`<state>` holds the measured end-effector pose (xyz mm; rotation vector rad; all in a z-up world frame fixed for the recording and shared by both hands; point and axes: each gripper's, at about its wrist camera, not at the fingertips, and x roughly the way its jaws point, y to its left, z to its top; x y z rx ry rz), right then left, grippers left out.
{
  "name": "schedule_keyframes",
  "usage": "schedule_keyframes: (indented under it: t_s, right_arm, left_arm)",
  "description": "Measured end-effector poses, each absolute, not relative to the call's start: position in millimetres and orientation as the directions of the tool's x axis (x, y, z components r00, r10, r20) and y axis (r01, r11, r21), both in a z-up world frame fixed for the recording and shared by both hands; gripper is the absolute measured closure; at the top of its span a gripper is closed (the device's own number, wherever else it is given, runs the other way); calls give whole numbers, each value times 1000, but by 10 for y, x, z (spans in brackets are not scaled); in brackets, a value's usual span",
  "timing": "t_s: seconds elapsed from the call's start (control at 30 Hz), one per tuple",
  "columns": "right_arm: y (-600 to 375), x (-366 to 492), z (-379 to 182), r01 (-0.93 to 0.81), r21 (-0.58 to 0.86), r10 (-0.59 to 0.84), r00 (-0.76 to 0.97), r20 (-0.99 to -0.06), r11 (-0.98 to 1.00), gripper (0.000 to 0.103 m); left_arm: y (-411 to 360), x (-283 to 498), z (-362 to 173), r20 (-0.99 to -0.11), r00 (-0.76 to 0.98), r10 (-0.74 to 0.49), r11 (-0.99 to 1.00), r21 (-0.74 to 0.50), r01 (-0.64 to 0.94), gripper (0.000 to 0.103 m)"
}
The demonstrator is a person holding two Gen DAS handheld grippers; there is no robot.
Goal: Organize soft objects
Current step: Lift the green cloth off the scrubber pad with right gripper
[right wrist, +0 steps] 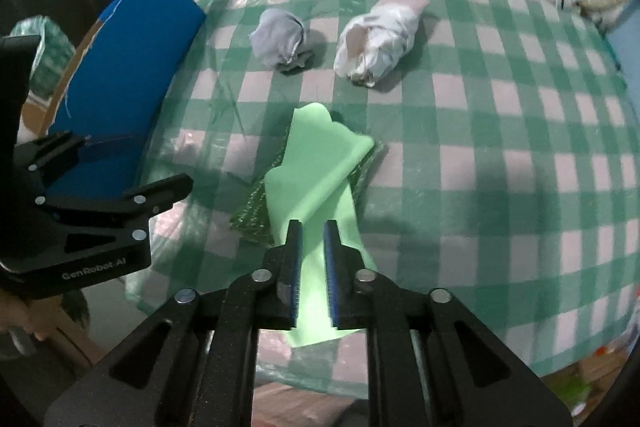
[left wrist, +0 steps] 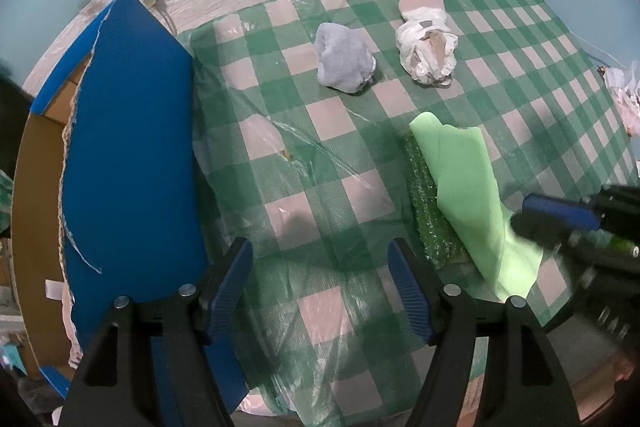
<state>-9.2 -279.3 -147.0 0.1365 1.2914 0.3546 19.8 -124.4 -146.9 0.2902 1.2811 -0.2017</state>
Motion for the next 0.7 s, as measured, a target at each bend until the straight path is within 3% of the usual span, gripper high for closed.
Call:
schedule_keyframes:
  t_s: [0.07,0.2,0.3,0.7]
  right_arm:
    - [-2688,-58,-1579,-194,283,322,220,-921,939,70]
    - [-2577,-79,-1654,-209,287,329,204,-922,935,68]
    - [-2516,-65,-1681,-221,275,321,207,-924,936,61]
    - [-2412,37,-1819,-228,260,307,206,-929,939,62]
  left_arm:
    - [-1235,202,-1483,-962,273,17,948,103,303,31]
    - [-1228,208,-1520,-963,268,25,946,109,305,32]
    - [-1218,214,-1544,-964,263,29,946,112,305,32]
    - [-1177,254,-1606,-968,249,29,950,104,294,31]
